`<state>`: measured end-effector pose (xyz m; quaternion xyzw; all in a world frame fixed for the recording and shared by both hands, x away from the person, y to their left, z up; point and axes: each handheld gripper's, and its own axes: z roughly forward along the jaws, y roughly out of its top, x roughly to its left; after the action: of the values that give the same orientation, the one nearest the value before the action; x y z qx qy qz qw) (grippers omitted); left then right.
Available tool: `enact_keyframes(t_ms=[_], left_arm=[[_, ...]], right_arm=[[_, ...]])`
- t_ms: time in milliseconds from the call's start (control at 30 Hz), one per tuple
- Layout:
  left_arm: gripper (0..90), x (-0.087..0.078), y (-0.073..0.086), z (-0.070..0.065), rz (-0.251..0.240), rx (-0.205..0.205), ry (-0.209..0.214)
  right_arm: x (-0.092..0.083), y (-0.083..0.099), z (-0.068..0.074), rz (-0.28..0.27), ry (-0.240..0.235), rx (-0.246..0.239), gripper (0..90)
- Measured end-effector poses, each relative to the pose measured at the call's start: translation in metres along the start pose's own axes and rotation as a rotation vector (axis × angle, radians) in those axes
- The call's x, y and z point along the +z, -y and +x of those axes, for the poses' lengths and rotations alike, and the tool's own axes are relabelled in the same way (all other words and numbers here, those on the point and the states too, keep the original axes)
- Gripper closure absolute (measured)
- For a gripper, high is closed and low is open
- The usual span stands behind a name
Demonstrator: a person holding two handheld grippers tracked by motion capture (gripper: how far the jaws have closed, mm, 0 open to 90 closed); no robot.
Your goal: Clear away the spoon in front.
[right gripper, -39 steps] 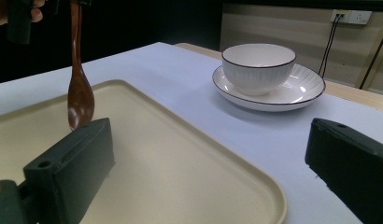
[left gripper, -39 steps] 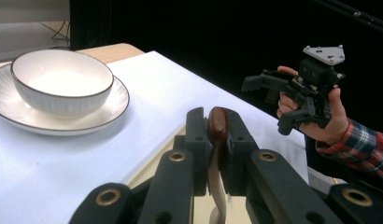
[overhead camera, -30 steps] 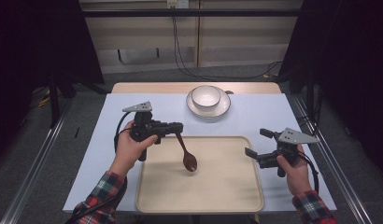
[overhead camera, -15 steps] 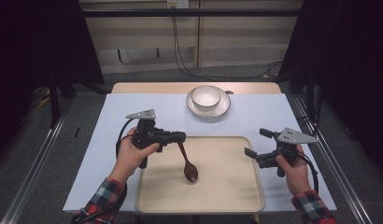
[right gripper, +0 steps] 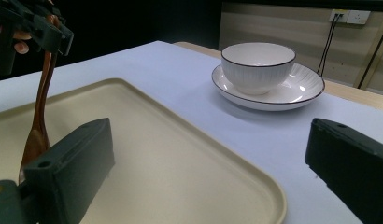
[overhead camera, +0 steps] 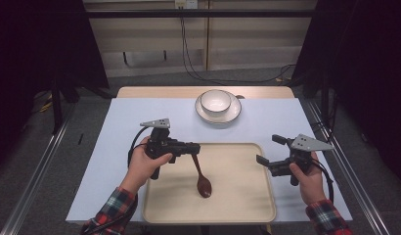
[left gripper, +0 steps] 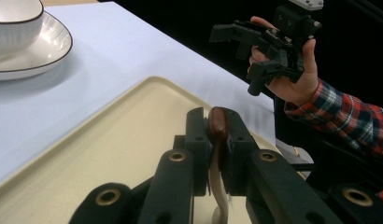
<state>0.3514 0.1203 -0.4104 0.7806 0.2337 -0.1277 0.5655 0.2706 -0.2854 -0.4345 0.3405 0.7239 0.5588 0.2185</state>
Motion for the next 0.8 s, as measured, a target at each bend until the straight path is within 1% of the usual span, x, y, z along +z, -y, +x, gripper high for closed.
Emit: enact_keyframes(t_ms=[100, 167, 200, 267, 333, 400, 433, 500, 533, 633, 667, 800], left_arm=[[82.5, 0.002, 0.002, 0.002, -0.002, -0.007, -0.002], [81.4, 0.004, 0.004, 0.003, 0.013, -0.004, -0.010], [80.5, 0.005, 0.005, 0.004, 0.023, -0.002, -0.020], [78.8, 0.009, 0.006, 0.004, 0.047, 0.010, -0.041], [77.5, 0.012, 0.008, 0.004, 0.056, 0.014, -0.048], [76.8, 0.014, 0.009, 0.005, 0.053, 0.021, -0.056], [76.7, 0.015, 0.010, 0.005, 0.050, 0.015, -0.051], [76.6, 0.015, 0.011, 0.006, 0.046, 0.015, -0.058], [76.5, 0.016, 0.012, 0.006, 0.040, 0.009, -0.057], [75.7, 0.016, 0.012, 0.007, 0.043, 0.018, -0.067], [75.3, 0.016, 0.012, 0.007, 0.042, 0.020, -0.069], [74.8, 0.015, 0.013, 0.008, 0.026, 0.019, -0.081]], right_arm=[[0.000, 0.000, 0.001, 0.000, 0.000, -0.002, 0.9], [0.000, 0.000, 0.001, 0.001, -0.001, -0.003, 0.9], [-0.001, 0.000, 0.001, 0.006, -0.004, -0.009, 0.9], [-0.001, 0.000, 0.002, 0.004, -0.001, -0.002, 0.8], [-0.002, 0.000, 0.002, 0.006, -0.001, -0.005, 0.9], [-0.002, 0.000, 0.002, 0.000, 0.001, -0.004, 0.8], [-0.003, 0.000, 0.002, 0.003, 0.004, -0.005, 0.8], [-0.003, 0.000, 0.003, 0.003, 0.003, -0.004, 0.8], [-0.002, 0.000, 0.003, 0.000, -0.002, -0.005, 0.8], [-0.002, 0.000, 0.002, 0.002, -0.007, -0.011, 0.8], [-0.002, 0.000, 0.002, 0.001, -0.003, -0.004, 0.8], [-0.002, 0.000, 0.003, 0.004, -0.003, -0.001, 0.8]])
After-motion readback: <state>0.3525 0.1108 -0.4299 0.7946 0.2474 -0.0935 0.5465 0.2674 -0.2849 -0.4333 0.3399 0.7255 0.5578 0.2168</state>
